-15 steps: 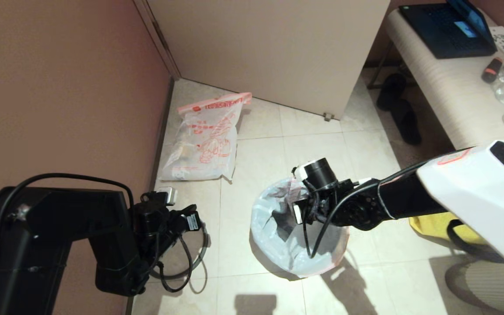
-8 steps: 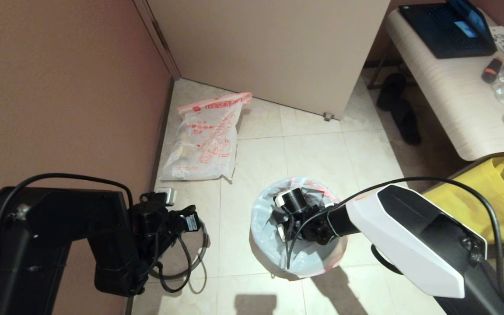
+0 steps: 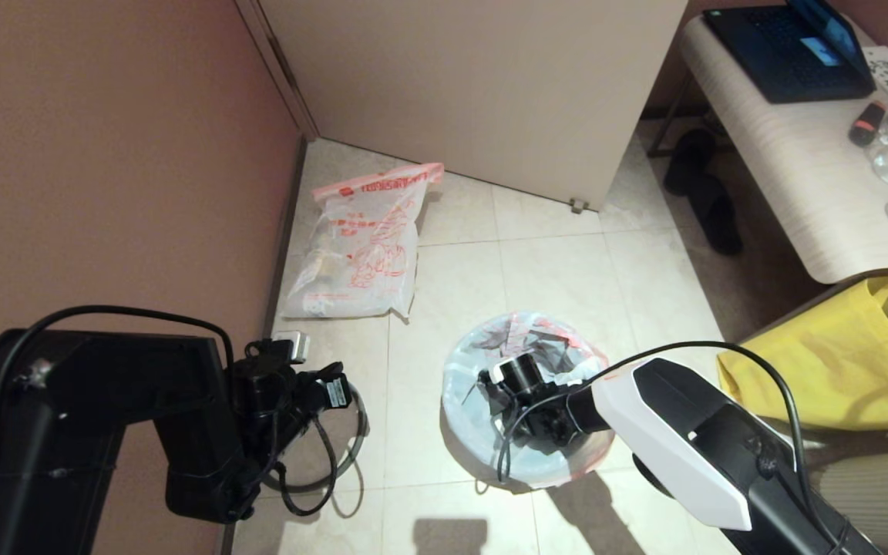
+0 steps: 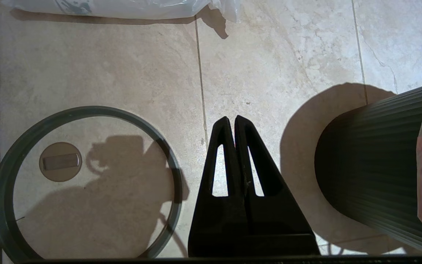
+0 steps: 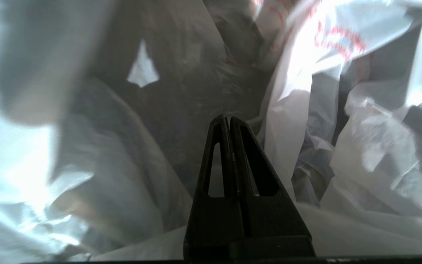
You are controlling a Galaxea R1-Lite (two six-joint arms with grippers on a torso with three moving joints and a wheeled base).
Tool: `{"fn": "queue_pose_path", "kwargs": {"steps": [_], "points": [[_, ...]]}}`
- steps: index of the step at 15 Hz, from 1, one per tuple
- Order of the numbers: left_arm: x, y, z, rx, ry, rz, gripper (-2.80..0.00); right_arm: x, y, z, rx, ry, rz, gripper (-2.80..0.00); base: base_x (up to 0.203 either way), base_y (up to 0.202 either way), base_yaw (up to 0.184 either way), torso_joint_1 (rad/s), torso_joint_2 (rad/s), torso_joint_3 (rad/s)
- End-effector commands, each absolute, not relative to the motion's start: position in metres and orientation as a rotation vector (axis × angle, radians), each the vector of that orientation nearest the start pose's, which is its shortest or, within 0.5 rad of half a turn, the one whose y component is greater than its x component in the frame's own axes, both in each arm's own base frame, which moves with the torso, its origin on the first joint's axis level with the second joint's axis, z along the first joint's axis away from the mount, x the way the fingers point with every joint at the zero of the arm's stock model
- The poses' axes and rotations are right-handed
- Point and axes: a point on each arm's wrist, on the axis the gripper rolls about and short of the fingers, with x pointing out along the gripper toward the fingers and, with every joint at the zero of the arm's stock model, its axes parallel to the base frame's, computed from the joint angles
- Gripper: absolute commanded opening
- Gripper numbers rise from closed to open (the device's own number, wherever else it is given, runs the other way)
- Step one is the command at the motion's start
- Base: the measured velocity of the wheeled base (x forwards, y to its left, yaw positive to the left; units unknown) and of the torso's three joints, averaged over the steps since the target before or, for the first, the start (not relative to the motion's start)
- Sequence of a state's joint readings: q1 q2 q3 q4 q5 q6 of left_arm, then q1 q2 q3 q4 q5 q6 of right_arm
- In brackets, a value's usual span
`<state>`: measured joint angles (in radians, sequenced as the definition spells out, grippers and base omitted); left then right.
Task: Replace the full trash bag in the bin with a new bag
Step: Put the new garbage bag on the trash can
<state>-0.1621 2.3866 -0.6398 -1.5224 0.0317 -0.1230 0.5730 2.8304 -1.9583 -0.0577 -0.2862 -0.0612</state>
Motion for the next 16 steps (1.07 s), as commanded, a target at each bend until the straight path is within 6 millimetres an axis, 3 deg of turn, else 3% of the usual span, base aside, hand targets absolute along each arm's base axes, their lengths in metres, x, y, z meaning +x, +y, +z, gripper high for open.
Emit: {"fn": "queue_pose_path", "kwargs": {"steps": [1,5,8,11,16], "points": [[0.358,-0.058,0.003,-0.107,0.185,-0.118,-2.8,0.446,0.277,-0.075,-0.403,0.747,0.288,-2.8,0.0,0.0,0.0,0.0,0.0,0.0],[0.358,-0.058,0.003,-0.106,0.185,-0.119,-2.8,0.447,0.278,-0.059,-0.389,0.719,0.285,-2.8,0.0,0.0,0.0,0.0,0.0,0.0],[0.361,-0.053,-0.008,-0.071,0.205,-0.107,-2.8,0.44,0.28,-0.019,-0.334,0.681,0.284,-2.8,0.0,0.0,0.0,0.0,0.0,0.0],[0.362,-0.053,-0.013,-0.055,0.214,-0.107,-2.8,0.418,0.281,0.006,-0.287,0.703,0.286,-2.8,0.0,0.0,0.0,0.0,0.0,0.0],[0.369,-0.055,-0.037,0.012,0.249,-0.117,-2.8,0.367,0.262,0.073,-0.163,0.722,0.284,-2.8,0.0,0.0,0.0,0.0,0.0,0.0]]}}
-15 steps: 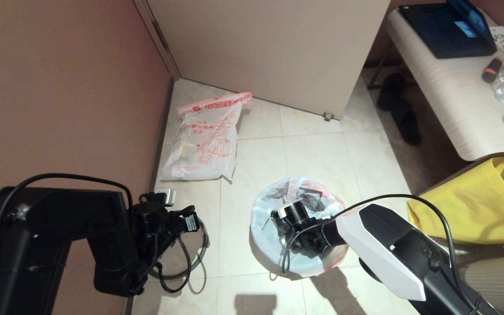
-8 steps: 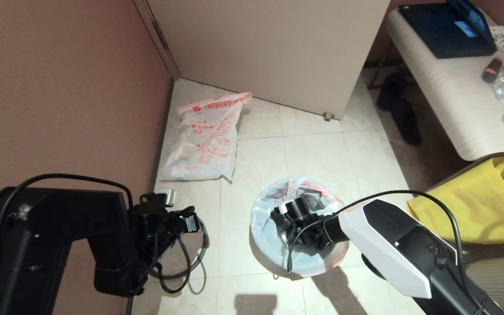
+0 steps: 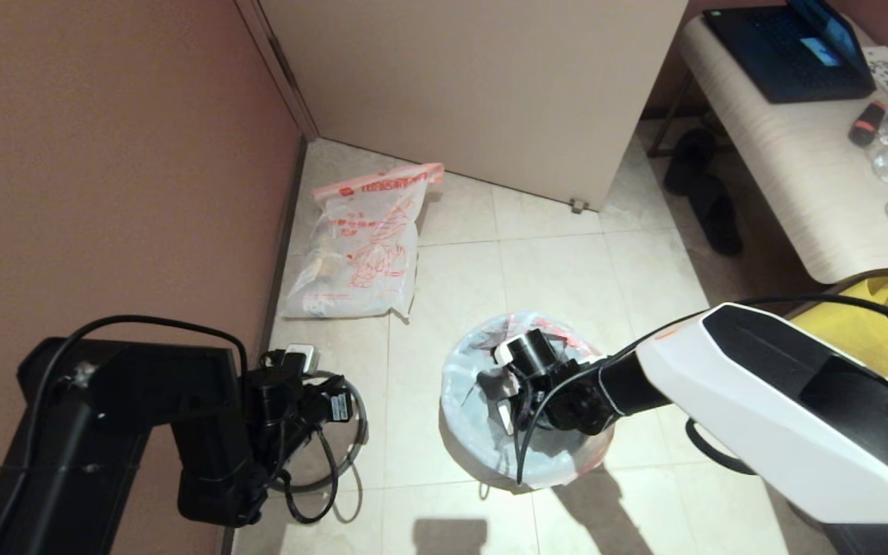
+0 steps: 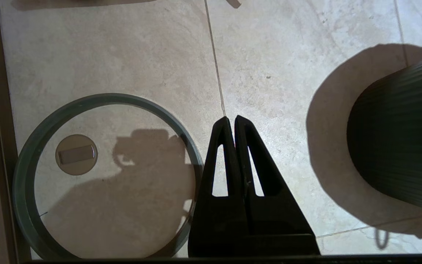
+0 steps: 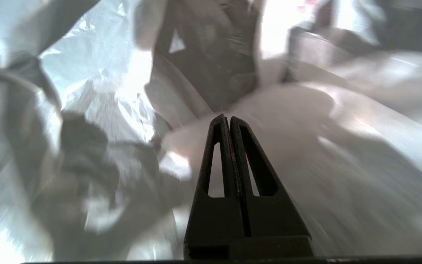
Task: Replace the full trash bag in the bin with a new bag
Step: Put the new garbage bag on the trash can, then place the trash can ring on the trash can
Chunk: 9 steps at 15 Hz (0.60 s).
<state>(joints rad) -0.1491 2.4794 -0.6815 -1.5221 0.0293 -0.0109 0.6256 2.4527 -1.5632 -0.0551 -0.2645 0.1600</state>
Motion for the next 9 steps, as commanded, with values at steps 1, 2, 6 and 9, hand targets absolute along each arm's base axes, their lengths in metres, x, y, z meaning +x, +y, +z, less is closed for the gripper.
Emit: {"fn": "queue_pose_path", "kwargs": {"steps": [1,2,6,9], "points": [[0.371,-0.055,-0.038,0.015,0.251,-0.116,-2.8,0.358,0.255,0.093,-0.126,0.703,0.279,-2.8,0.0,0.0,0.0,0.0,0.0,0.0],[0.37,-0.058,-0.039,0.024,0.284,-0.119,-2.8,0.349,0.248,0.108,-0.088,0.691,0.27,-2.8,0.0,0.0,0.0,0.0,0.0,0.0],[0.376,-0.071,-0.052,0.08,0.43,-0.028,-2.8,0.309,0.208,0.147,0.056,0.708,0.212,-2.8,0.0,0.0,0.0,0.0,0.0,0.0],[0.385,-0.078,-0.071,0.125,0.554,0.01,-2.8,0.313,0.157,0.135,0.143,0.749,0.157,-2.8,0.0,0.0,0.0,0.0,0.0,0.0]]}}
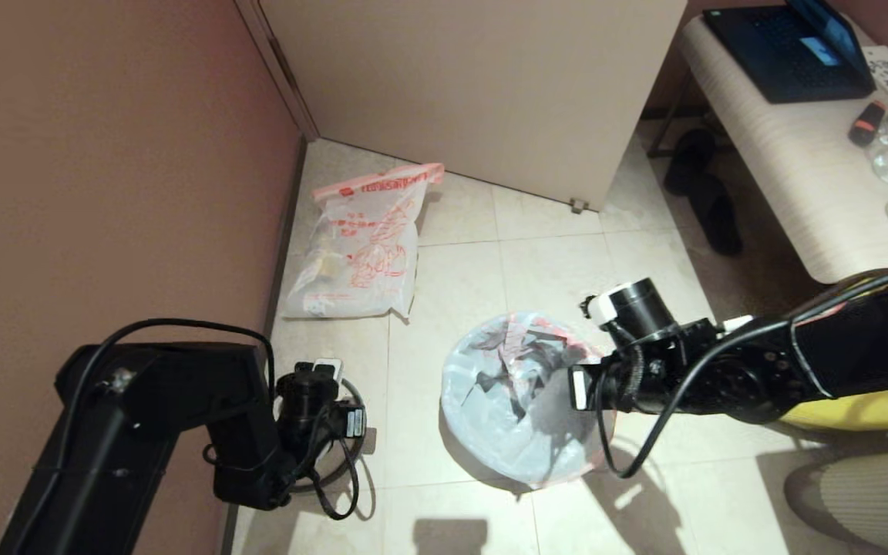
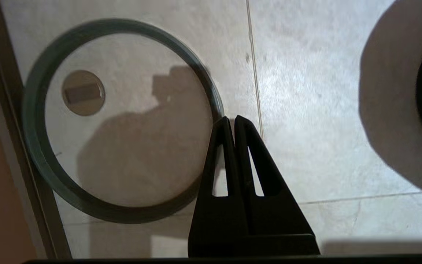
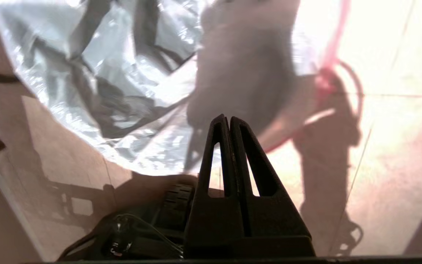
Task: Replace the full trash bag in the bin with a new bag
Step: Place the trash can ring on the trash can
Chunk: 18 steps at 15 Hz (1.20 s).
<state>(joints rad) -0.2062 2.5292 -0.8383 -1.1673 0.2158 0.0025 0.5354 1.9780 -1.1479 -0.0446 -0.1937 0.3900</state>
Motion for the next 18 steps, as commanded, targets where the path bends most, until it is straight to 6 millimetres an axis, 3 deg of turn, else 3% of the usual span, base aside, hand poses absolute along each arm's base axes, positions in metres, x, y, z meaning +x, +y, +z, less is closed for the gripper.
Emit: {"fn": "queue_pose_path", "kwargs": {"steps": [1,2,4,6,9,11,13,14,18], "points": [[0.391,-0.078,-0.074,0.133,0.582,0.014,-2.8,0.322,0.152,0.129,0.187,0.698,0.188,-2.8,0.0,0.0,0.0,0.0,0.0,0.0],[0.397,-0.079,-0.077,0.142,0.62,0.017,-2.8,0.332,0.148,0.119,0.22,0.642,0.226,-2.8,0.0,0.0,0.0,0.0,0.0,0.0],[0.406,-0.08,-0.087,0.17,0.708,0.041,-2.8,0.347,0.146,0.076,0.24,0.645,0.24,-2.8,0.0,0.0,0.0,0.0,0.0,0.0],[0.427,-0.08,-0.09,0.191,0.754,0.079,-2.8,0.361,0.135,0.064,0.283,0.54,0.238,-2.8,0.0,0.0,0.0,0.0,0.0,0.0],[0.459,-0.093,-0.091,0.216,0.81,0.098,-2.8,0.356,0.107,0.096,0.327,0.452,0.235,-2.8,0.0,0.0,0.0,0.0,0.0,0.0],[0.476,-0.099,-0.1,0.241,0.843,0.144,-2.8,0.351,0.101,0.113,0.345,0.409,0.247,-2.8,0.0,0.0,0.0,0.0,0.0,0.0],[0.48,-0.102,-0.113,0.234,0.905,0.18,-2.8,0.346,0.099,0.128,0.358,0.372,0.255,-2.8,0.0,0.0,0.0,0.0,0.0,0.0],[0.481,-0.103,-0.12,0.228,0.921,0.189,0.0,0.346,0.099,0.129,0.359,0.37,0.258,-2.8,0.0,0.0,0.0,0.0,0.0,0.0],[0.49,-0.095,-0.132,0.207,0.959,0.225,0.0,0.343,0.1,0.134,0.36,0.356,0.265,-2.8,0.0,0.0,0.0,0.0,0.0,0.0]]}}
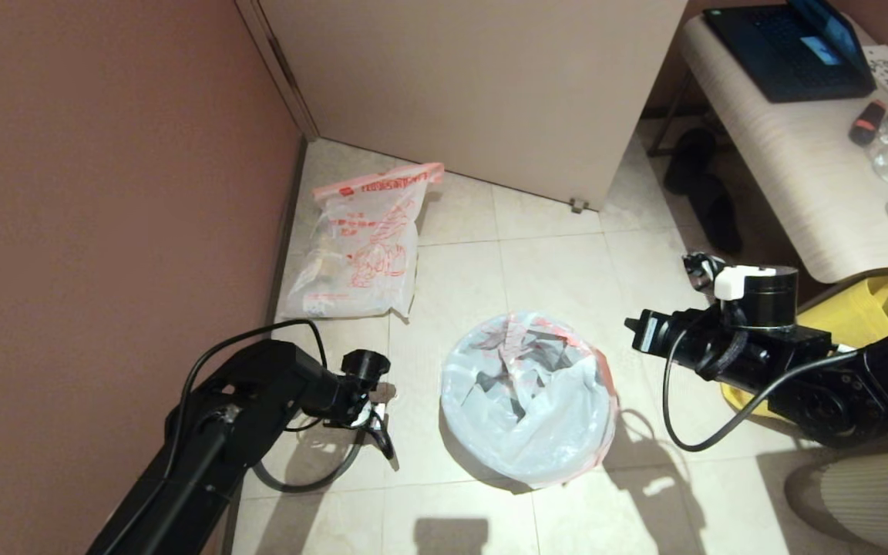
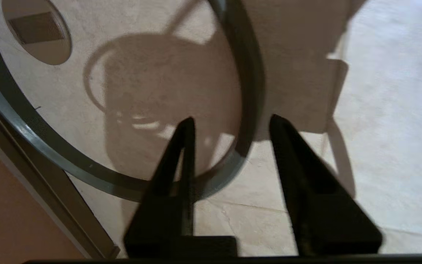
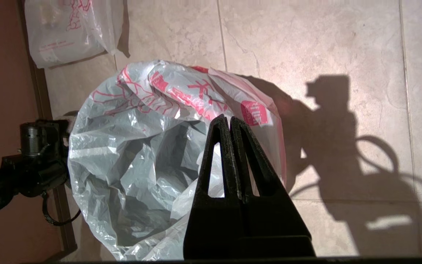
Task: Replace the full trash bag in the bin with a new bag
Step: Place the trash can ring on the trash can
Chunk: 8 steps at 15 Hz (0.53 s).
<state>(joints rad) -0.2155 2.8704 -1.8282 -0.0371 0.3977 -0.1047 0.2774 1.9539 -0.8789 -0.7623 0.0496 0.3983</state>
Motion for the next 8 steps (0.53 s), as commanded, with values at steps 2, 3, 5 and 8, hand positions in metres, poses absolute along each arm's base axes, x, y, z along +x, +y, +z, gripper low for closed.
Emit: {"fn": "queue_pose_path", "kwargs": {"steps": [2,3,5,8], "points": [[0.496,-0.088,-0.138,0.203,0.977,0.238,0.0,0.343,0.101,0.134,0.36,0.356,0.267,-2.8,0.0,0.0,0.0,0.0,0.0,0.0],[0.495,-0.085,-0.142,0.204,0.993,0.237,0.0,0.342,0.101,0.136,0.36,0.351,0.269,-2.8,0.0,0.0,0.0,0.0,0.0,0.0],[0.493,-0.083,-0.152,0.215,1.022,0.212,0.0,0.34,0.101,0.138,0.36,0.347,0.272,-2.8,0.0,0.0,0.0,0.0,0.0,0.0],[0.489,-0.075,-0.156,0.188,1.091,0.163,0.0,0.339,0.102,0.14,0.36,0.342,0.277,-2.8,0.0,0.0,0.0,0.0,0.0,0.0]]}}
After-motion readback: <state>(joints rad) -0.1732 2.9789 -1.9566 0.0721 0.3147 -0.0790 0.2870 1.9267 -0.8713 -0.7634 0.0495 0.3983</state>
